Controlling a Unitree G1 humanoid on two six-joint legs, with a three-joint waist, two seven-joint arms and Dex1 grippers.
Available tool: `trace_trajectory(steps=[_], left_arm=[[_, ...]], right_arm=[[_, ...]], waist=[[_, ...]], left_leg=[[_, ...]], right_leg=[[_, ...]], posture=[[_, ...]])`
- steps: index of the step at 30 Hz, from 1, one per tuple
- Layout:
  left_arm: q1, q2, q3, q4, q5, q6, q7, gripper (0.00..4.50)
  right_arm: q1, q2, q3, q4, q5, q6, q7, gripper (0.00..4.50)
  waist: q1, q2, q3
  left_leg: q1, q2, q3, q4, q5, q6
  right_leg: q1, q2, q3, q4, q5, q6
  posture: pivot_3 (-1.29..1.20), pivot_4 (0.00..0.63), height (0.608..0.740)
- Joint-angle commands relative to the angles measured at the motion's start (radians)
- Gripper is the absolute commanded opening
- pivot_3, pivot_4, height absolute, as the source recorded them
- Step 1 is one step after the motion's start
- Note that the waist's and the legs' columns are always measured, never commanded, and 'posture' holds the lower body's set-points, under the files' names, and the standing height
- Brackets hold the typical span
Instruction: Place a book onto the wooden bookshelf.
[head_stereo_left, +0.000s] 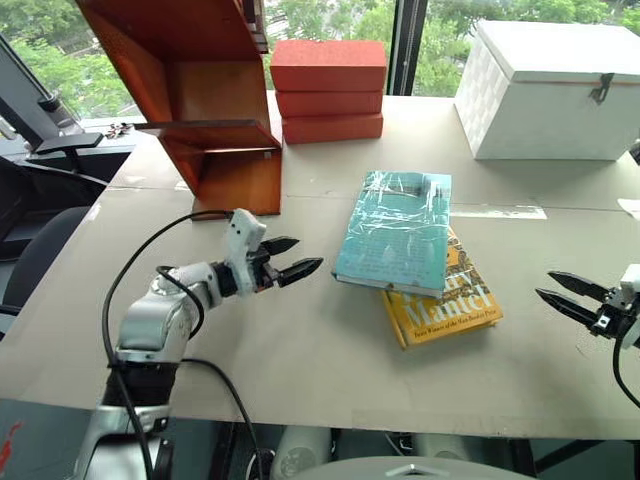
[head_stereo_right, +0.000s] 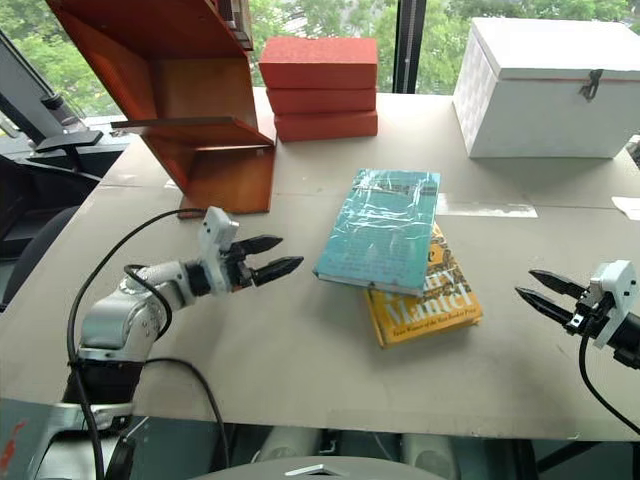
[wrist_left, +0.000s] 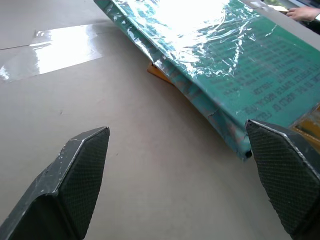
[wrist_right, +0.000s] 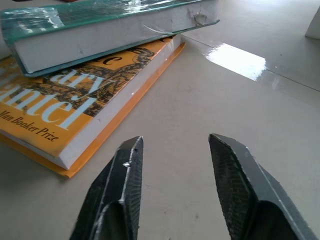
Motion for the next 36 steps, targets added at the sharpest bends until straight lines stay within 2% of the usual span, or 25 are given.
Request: trace_trajectory(steps=[1,4,8,16,17,20,21,22,27,35,36], left_arm=[[-0.149,-0.049,-0.034,0.177,-0.054,0.171,-0.059,4.50],[-0.258,-0.080,-0.077,0.323,-0.038,0.259,-0.109,4.50],[-0.366,-0.139,-0.113,0.493,0.004,0.288,-0.136,4.50],[-0.442,-0.197,-0.147,0.607,0.044,0.317,-0.205,4.50],[-0.446,-0.201,-0.153,0.616,0.053,0.312,-0.209,4.50],[-0.461,-0.208,-0.159,0.640,0.064,0.320,-0.231,4.50],[-0.468,-0.212,-0.166,0.648,0.070,0.320,-0.242,4.50],[-0.473,-0.215,-0.171,0.656,0.076,0.319,-0.250,4.50],[-0.507,-0.247,-0.182,0.725,0.099,0.337,-0.286,4.50],[-0.561,-0.276,-0.176,0.823,0.138,0.318,-0.310,4.50],[-0.566,-0.278,-0.168,0.829,0.135,0.322,-0.312,3.95]], right_arm=[[0.058,-0.034,-0.075,-0.165,0.095,0.069,0.030,0.08],[0.111,-0.041,-0.112,-0.270,0.145,0.126,0.029,0.03],[0.168,-0.035,-0.166,-0.391,0.206,0.190,0.002,0.03],[0.214,-0.025,-0.239,-0.496,0.262,0.279,-0.076,0.03],[0.215,-0.028,-0.249,-0.503,0.277,0.296,-0.085,0.52],[0.225,-0.035,-0.278,-0.514,0.295,0.318,-0.083,1.56],[0.229,-0.035,-0.285,-0.520,0.301,0.325,-0.083,2.12],[0.232,-0.034,-0.288,-0.525,0.305,0.332,-0.084,2.27],[0.233,-0.033,-0.297,-0.564,0.336,0.361,-0.093,4.46],[0.220,-0.030,-0.299,-0.600,0.354,0.374,-0.111,4.46],[0.218,-0.032,-0.297,-0.602,0.348,0.373,-0.112,4.50]], waist=[[0.000,-0.001,0.001],[0.000,-0.003,0.002],[0.000,-0.004,0.003],[0.003,-0.005,0.003],[0.004,-0.005,0.003],[0.004,-0.005,0.003],[0.004,-0.005,0.003],[0.005,-0.005,0.003],[0.005,-0.005,0.003],[0.009,-0.005,0.003],[0.008,-0.005,0.003]], left_leg=[[0.000,0.000,0.000,0.000,0.000,0.000],[-0.001,-0.001,-0.001,0.000,0.000,0.000],[-0.001,-0.001,-0.002,0.000,0.000,0.000],[-0.003,-0.002,-0.005,0.001,0.000,0.000],[-0.003,-0.002,-0.005,0.001,0.000,0.000],[-0.004,-0.003,-0.006,0.001,0.000,0.000],[-0.005,-0.003,-0.007,0.001,0.000,0.000],[-0.005,-0.003,-0.007,0.001,0.000,0.000],[-0.006,-0.004,-0.009,0.002,0.000,0.000],[-0.009,-0.008,-0.015,0.002,0.000,0.000],[-0.009,-0.008,-0.015,0.003,0.000,0.000]], right_leg=[[0.000,0.000,0.000,0.000,0.000,0.000],[0.000,0.001,-0.001,0.000,-0.002,0.004],[0.000,0.001,-0.001,0.000,-0.002,0.004],[0.000,-0.001,-0.002,-0.001,-0.001,0.003],[0.000,-0.001,-0.002,-0.001,-0.001,0.002],[0.000,-0.001,-0.003,-0.001,-0.001,0.002],[0.000,-0.001,-0.004,-0.001,-0.001,0.002],[0.000,-0.001,-0.005,-0.001,-0.001,0.002],[0.000,-0.002,-0.006,-0.001,-0.001,0.002],[0.000,-0.005,-0.011,-0.001,-0.002,0.004],[0.000,-0.006,-0.011,-0.001,-0.002,0.004]], posture=[[0.00,0.150,0.718],[0.00,0.150,0.718],[0.00,0.150,0.718],[0.00,0.150,0.718],[0.00,0.150,0.718],[0.00,0.150,0.718],[0.00,0.150,0.718],[0.00,0.150,0.718],[0.00,0.150,0.718],[0.00,0.150,0.718],[0.00,0.150,0.718]])
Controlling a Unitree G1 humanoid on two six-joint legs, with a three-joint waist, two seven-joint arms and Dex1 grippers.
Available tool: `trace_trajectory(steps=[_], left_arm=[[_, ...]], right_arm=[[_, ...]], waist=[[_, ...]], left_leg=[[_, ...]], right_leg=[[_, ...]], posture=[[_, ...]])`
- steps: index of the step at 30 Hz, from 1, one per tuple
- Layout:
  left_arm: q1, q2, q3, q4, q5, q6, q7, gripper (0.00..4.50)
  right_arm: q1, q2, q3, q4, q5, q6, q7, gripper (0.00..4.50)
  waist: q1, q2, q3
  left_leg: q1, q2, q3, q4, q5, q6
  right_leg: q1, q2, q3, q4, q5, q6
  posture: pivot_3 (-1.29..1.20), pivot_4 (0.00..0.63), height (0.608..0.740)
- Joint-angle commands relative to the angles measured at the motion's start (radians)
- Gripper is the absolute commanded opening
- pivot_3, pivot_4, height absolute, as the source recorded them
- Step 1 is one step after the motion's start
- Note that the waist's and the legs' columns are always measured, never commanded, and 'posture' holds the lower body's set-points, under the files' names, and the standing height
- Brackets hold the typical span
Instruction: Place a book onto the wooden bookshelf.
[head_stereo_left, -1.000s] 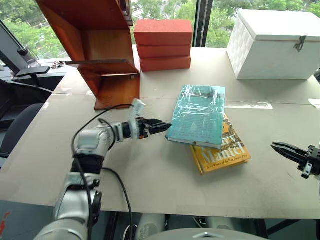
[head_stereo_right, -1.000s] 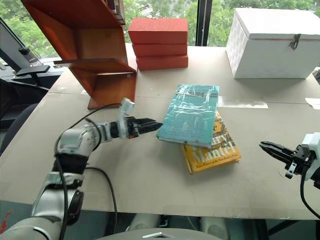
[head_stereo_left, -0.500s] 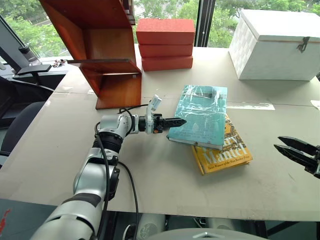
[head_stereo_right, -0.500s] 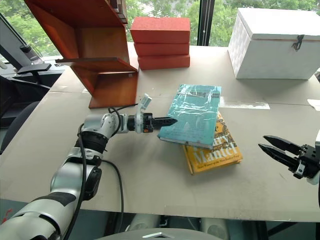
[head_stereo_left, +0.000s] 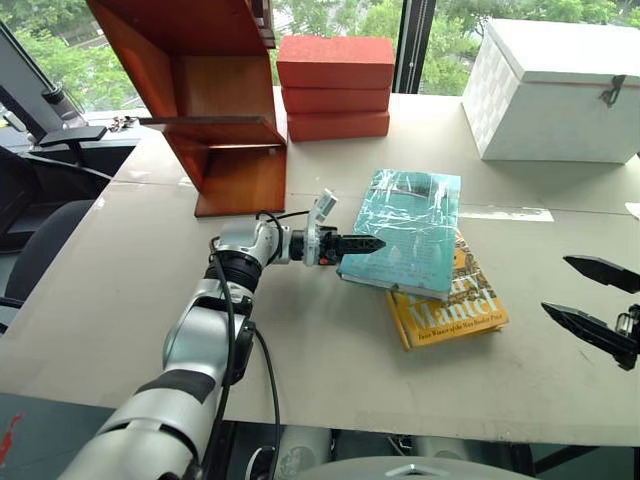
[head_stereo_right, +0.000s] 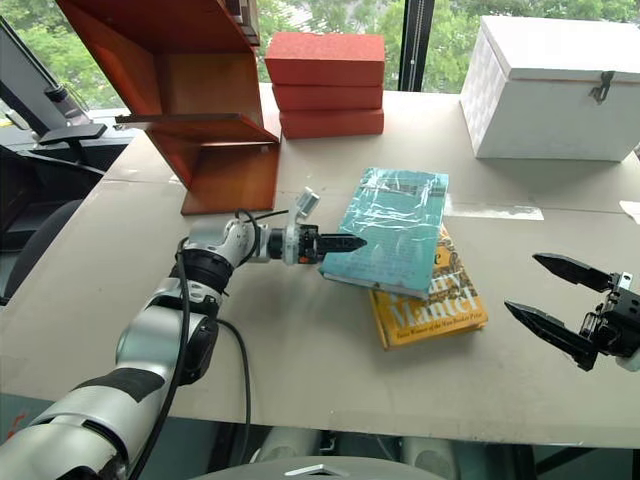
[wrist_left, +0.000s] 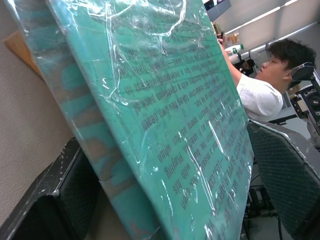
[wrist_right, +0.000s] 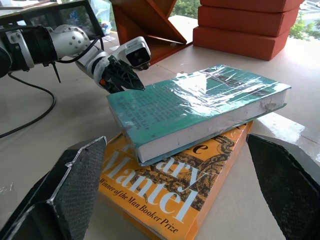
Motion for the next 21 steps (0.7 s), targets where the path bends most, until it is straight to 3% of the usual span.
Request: trace_trajectory(steps=[1,2,5,6,7,10,16,21], left_arm=[[0.006,-0.020,-0.010,0.042,0.027,0.007,-0.002,3.62],[0.008,-0.021,-0.002,0.040,0.030,-0.009,0.003,3.38],[0.011,-0.024,0.036,0.031,0.017,-0.019,0.015,1.87],[0.013,-0.021,0.039,0.022,0.016,-0.012,0.008,1.66],[0.017,-0.017,0.039,0.010,0.015,-0.002,0.003,1.13],[0.026,-0.009,0.056,-0.039,0.003,0.024,0.015,0.08],[0.052,0.030,0.132,-0.376,-0.115,0.152,0.064,0.03],[0.086,0.094,0.077,-0.799,-0.022,-0.132,0.135,0.03]], right_arm=[[-0.010,-0.009,-0.036,-0.032,0.006,-0.005,-0.014,4.50],[-0.011,-0.010,-0.035,-0.034,0.003,-0.004,-0.017,4.50],[-0.011,-0.008,-0.034,-0.039,0.005,0.000,-0.023,4.50],[-0.012,-0.007,-0.034,-0.040,0.005,-0.001,-0.026,4.50],[-0.014,-0.007,-0.032,-0.039,0.001,-0.003,-0.029,4.50],[-0.024,-0.010,-0.026,-0.030,-0.007,-0.007,-0.031,4.50],[-0.056,-0.016,-0.031,-0.017,-0.005,-0.003,-0.038,4.50],[-0.127,-0.010,-0.015,0.017,0.008,-0.002,-0.059,4.50]], waist=[[-0.001,0.000,0.000],[-0.002,0.000,0.000],[-0.002,0.000,0.000],[-0.002,-0.001,0.001],[-0.002,-0.001,0.001],[-0.003,-0.001,0.001],[-0.009,-0.001,0.001],[-0.007,-0.001,0.003]], left_leg=[[0.000,0.000,0.000,0.000,0.000,0.000],[0.000,0.000,0.000,0.000,0.000,0.000],[-0.002,0.000,-0.001,0.000,0.000,0.000],[-0.002,0.000,-0.001,0.000,0.000,0.000],[-0.002,0.000,-0.002,0.000,0.000,0.000],[-0.002,0.000,-0.002,0.001,0.000,0.000],[-0.002,0.000,-0.002,0.001,0.000,0.000],[-0.003,0.001,-0.003,0.001,0.000,-0.001]], right_leg=[[0.000,0.000,0.000,0.000,0.000,0.000],[0.000,0.000,0.000,0.000,0.000,0.000],[0.000,0.000,-0.001,0.000,0.000,0.001],[0.000,0.000,-0.001,0.000,0.000,0.001],[-0.001,-0.001,-0.002,0.000,0.000,0.001],[0.000,-0.001,-0.002,0.000,-0.001,0.001],[-0.001,-0.001,-0.001,0.001,0.000,0.001],[-0.001,-0.002,0.002,0.001,0.000,0.000]], posture=[[0.00,0.150,0.718],[0.00,0.150,0.718],[0.00,0.150,0.718],[0.00,0.150,0.718],[0.00,0.150,0.718],[0.00,0.150,0.718],[0.00,0.150,0.718],[0.00,0.150,0.718]])
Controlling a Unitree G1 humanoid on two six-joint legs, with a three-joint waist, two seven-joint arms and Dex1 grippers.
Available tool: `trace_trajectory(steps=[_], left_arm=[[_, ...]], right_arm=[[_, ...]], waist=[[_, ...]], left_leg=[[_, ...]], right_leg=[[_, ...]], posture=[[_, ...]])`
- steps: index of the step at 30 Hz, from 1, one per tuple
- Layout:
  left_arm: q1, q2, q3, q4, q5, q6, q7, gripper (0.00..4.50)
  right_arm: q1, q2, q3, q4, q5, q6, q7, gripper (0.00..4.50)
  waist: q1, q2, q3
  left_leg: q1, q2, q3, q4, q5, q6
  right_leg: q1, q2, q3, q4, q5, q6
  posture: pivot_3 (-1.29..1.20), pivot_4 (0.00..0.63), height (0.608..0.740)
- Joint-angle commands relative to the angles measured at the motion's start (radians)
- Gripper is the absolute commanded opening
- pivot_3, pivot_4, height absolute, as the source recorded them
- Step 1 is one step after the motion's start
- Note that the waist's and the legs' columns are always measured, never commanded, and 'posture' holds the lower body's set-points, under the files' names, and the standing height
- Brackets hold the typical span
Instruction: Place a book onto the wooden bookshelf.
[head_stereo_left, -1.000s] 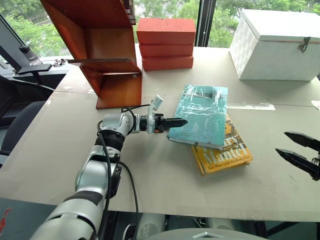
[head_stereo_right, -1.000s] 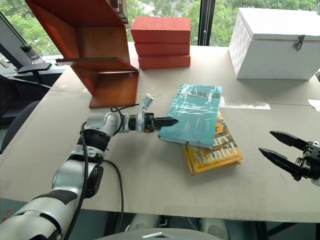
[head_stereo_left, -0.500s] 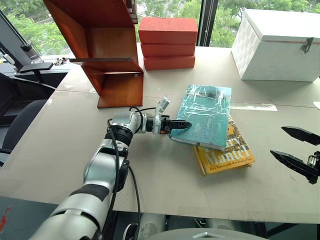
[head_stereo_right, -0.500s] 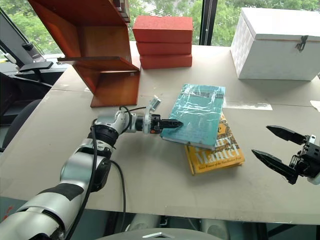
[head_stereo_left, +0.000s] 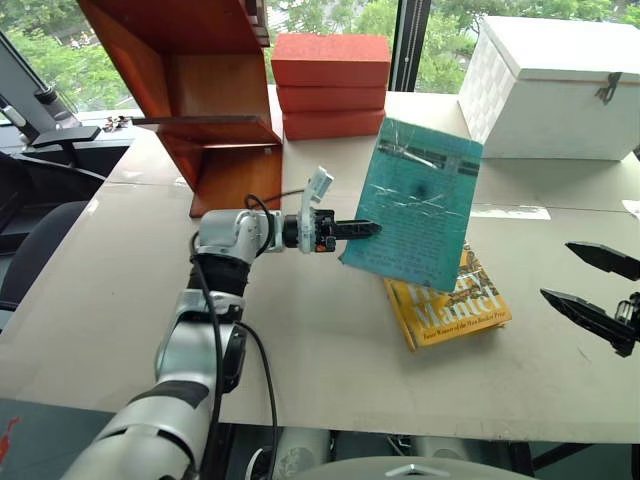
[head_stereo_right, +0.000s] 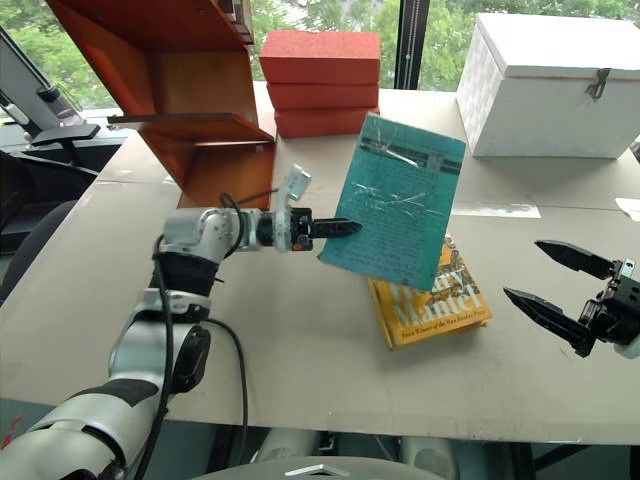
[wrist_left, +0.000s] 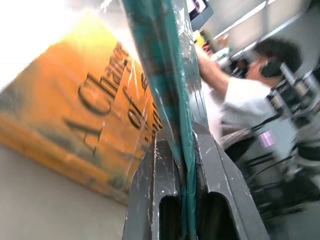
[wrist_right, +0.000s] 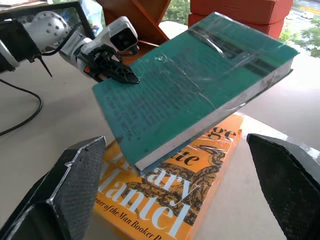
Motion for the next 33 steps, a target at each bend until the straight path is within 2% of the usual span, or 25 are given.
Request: trace_trajectory(steps=[1,4,6,8,11,13,20,25,33], left_arm=[[-0.036,0.027,-0.012,-0.239,0.069,-0.225,0.067,0.03],[-0.092,0.088,-0.074,-0.321,0.270,-0.570,0.139,0.03],[-0.129,0.136,-0.101,-0.306,0.416,-0.799,0.216,0.03],[-0.142,0.214,-0.116,-0.273,0.571,-1.020,0.313,0.03],[-0.140,0.352,-0.138,-0.250,0.791,-1.242,0.428,0.03],[-0.142,0.413,-0.131,-0.243,0.900,-1.261,0.497,0.03],[-0.009,0.574,-0.064,-0.233,1.026,-1.234,0.544,0.03],[0.075,0.651,-0.019,-0.241,1.041,-1.154,0.512,0.03],[0.189,0.725,0.022,-0.215,1.046,-1.128,0.510,0.03]], right_arm=[[-0.058,-0.005,-0.008,0.010,0.027,-0.003,-0.023,4.50],[-0.129,-0.002,0.020,0.041,0.031,-0.001,-0.039,4.50],[-0.181,0.001,0.043,0.062,0.036,0.001,-0.047,4.50],[-0.234,0.007,0.069,0.077,0.056,0.010,-0.055,4.50],[-0.292,0.009,0.098,0.094,0.070,0.025,-0.059,4.50],[-0.317,0.008,0.115,0.104,0.069,0.031,-0.054,4.50],[-0.422,0.008,0.164,0.163,0.080,0.048,-0.037,4.50],[-0.511,0.027,0.182,0.207,0.110,0.072,-0.062,4.50],[-0.587,0.032,0.194,0.251,0.137,0.114,-0.057,4.50]], waist=[[0.002,0.000,0.000],[0.006,0.000,0.000],[0.006,0.000,0.000],[0.001,0.001,0.001],[-0.002,0.002,0.001],[0.000,0.002,0.001],[0.002,0.002,0.002],[-0.001,-0.001,0.005],[0.001,-0.001,0.006]], left_leg=[[0.000,0.000,0.000,0.000,0.000,0.000],[0.000,-0.001,0.000,0.000,0.000,0.000],[0.000,-0.001,0.001,0.000,0.000,0.000],[0.001,-0.001,0.001,0.000,0.000,0.000],[0.002,-0.001,0.003,-0.001,0.000,0.000],[0.002,-0.001,0.003,-0.002,0.000,0.000],[-0.001,-0.001,0.002,-0.001,0.000,0.001],[-0.001,-0.001,0.001,0.000,0.000,0.001],[-0.001,-0.001,0.002,-0.001,0.000,0.001]], right_leg=[[0.000,0.000,0.000,0.000,0.000,0.000],[0.000,-0.001,0.000,0.000,0.000,0.000],[0.000,-0.001,0.001,-0.001,0.000,0.000],[0.001,-0.001,0.001,-0.001,0.000,0.000],[0.000,0.000,0.004,-0.001,0.000,0.000],[0.000,0.001,0.004,-0.001,0.000,0.000],[-0.001,0.000,-0.003,-0.001,0.000,0.001],[-0.001,0.001,-0.004,0.000,0.000,0.001],[-0.001,0.000,-0.004,0.000,0.000,0.001]], posture=[[0.00,0.150,0.718],[0.00,0.150,0.718],[0.00,0.150,0.718],[0.00,0.150,0.718],[0.00,0.150,0.718],[0.00,0.150,0.718],[0.00,0.150,0.718],[0.00,0.150,0.718],[0.00,0.150,0.718]])
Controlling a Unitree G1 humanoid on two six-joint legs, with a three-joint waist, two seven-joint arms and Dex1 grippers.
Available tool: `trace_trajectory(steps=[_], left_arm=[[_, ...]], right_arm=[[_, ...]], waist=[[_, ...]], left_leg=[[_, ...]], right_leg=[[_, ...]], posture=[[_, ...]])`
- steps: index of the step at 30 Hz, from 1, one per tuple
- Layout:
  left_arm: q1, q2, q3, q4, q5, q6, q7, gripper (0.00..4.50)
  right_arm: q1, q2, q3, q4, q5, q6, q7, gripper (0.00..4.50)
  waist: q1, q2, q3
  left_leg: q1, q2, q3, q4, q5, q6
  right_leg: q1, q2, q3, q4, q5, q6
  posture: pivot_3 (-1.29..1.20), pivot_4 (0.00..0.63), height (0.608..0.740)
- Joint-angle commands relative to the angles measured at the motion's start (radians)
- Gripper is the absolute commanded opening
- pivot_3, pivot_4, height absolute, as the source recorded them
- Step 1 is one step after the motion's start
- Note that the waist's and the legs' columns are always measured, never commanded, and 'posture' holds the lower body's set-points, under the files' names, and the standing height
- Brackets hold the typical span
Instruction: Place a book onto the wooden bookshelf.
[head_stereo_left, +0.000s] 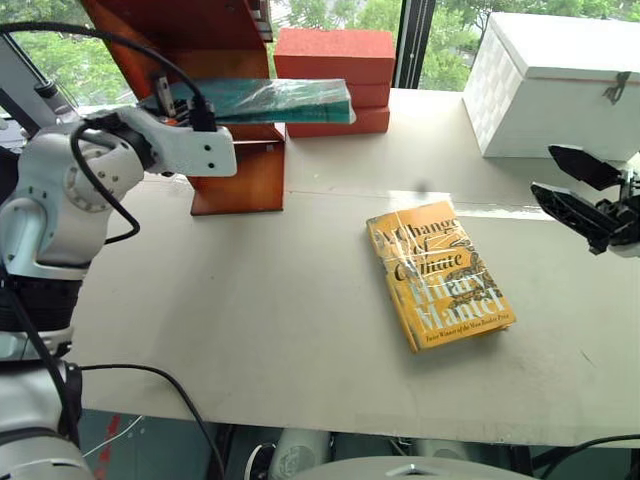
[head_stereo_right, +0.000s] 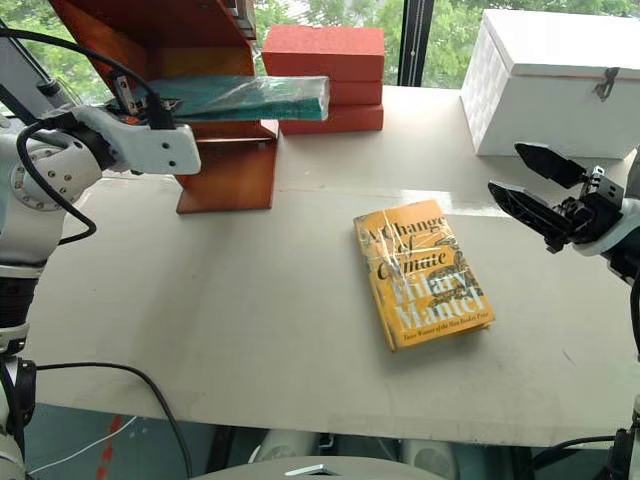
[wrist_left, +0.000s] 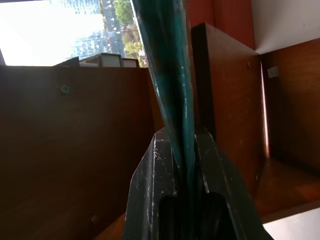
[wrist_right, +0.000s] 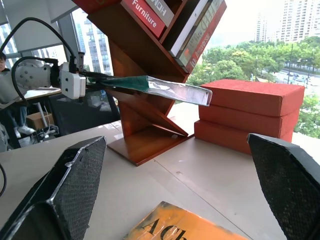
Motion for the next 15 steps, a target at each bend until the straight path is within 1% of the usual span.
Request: trace_trajectory(steps=[1,6,11,12,13,15], left_arm=[[0.013,0.043,0.049,-0.011,0.008,0.018,0.006,0.03],[0.040,0.065,0.053,-0.006,0.030,0.035,0.016,0.03],[0.066,0.066,0.053,0.007,0.030,0.042,0.018,0.03],[0.067,0.066,0.052,0.007,0.031,0.045,0.017,0.77],[0.067,0.067,0.051,0.007,0.033,0.050,0.018,0.99],[0.073,0.072,0.059,0.000,0.035,0.068,0.014,1.89]], right_arm=[[-0.028,-0.006,-0.022,-0.008,0.047,0.024,0.005,4.50],[-0.051,0.000,-0.021,-0.002,0.069,0.044,-0.005,4.50],[-0.052,0.003,-0.018,-0.005,0.067,0.052,-0.001,4.50],[-0.051,0.003,-0.020,-0.005,0.067,0.053,0.000,4.50],[-0.050,0.002,-0.020,-0.002,0.064,0.052,0.003,4.50],[-0.046,0.001,-0.021,0.002,0.057,0.048,0.008,4.50]], waist=[[-0.001,0.000,0.000],[-0.003,0.000,0.000],[-0.005,0.000,0.000],[-0.005,0.000,0.000],[-0.005,0.000,0.000],[-0.005,0.000,0.000]], left_leg=[[0.000,0.000,0.000,0.000,0.000,0.000],[0.001,0.000,0.000,0.000,0.000,0.000],[0.001,0.000,0.001,0.000,0.000,0.000],[0.001,0.000,0.001,0.000,0.000,0.000],[0.001,0.000,0.001,0.000,0.000,0.000],[0.001,0.000,0.001,0.000,0.000,0.000]], right_leg=[[0.000,0.000,0.000,0.000,0.000,0.000],[0.000,0.000,0.000,0.001,0.000,0.000],[-0.001,0.000,0.001,0.001,0.000,0.000],[-0.001,0.000,0.001,0.001,0.000,0.000],[-0.001,0.000,0.001,0.001,0.000,0.000],[-0.001,0.000,0.001,0.002,0.000,0.000]], posture=[[0.00,0.150,0.718],[0.00,0.150,0.718],[0.00,0.150,0.718],[0.00,0.150,0.718],[0.00,0.150,0.718],[0.00,0.150,0.718]])
